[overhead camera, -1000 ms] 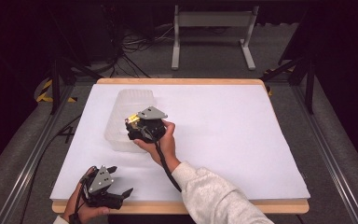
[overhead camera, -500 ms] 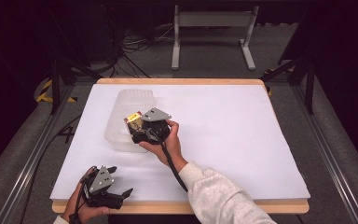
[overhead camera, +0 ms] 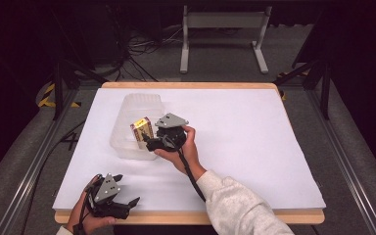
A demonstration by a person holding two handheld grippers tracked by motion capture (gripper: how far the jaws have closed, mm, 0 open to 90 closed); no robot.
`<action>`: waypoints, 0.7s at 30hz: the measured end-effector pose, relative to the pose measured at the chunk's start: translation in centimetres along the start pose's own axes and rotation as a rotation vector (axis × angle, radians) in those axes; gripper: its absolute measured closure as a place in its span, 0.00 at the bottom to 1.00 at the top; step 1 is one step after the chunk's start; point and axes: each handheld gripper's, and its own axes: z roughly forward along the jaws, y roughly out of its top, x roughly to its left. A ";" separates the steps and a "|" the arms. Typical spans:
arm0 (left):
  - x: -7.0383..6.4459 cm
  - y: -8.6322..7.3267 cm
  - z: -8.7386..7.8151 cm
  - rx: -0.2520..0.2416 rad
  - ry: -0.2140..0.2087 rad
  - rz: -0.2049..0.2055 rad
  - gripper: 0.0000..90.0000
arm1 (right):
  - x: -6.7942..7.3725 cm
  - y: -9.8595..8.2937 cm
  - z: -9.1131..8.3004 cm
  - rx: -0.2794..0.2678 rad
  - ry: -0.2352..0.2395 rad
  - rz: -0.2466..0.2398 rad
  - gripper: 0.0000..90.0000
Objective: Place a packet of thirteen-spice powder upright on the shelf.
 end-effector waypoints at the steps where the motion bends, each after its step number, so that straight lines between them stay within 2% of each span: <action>1: 0.0 0.0 0.0 0.000 0.000 0.000 0.08 | -0.2 0.0 -0.2 0.000 0.001 0.001 0.24; 10: 0.1 0.0 0.0 0.001 0.002 -0.001 0.08 | -0.4 0.2 -1.2 0.000 -0.010 -0.053 0.24; 13: 0.0 0.0 0.0 0.004 0.004 0.001 0.08 | -0.4 0.1 -1.8 0.007 -0.012 -0.092 0.24; 21: 0.0 0.0 0.1 0.006 0.005 -0.002 0.08 | -0.8 0.0 -2.9 0.022 -0.032 -0.144 0.24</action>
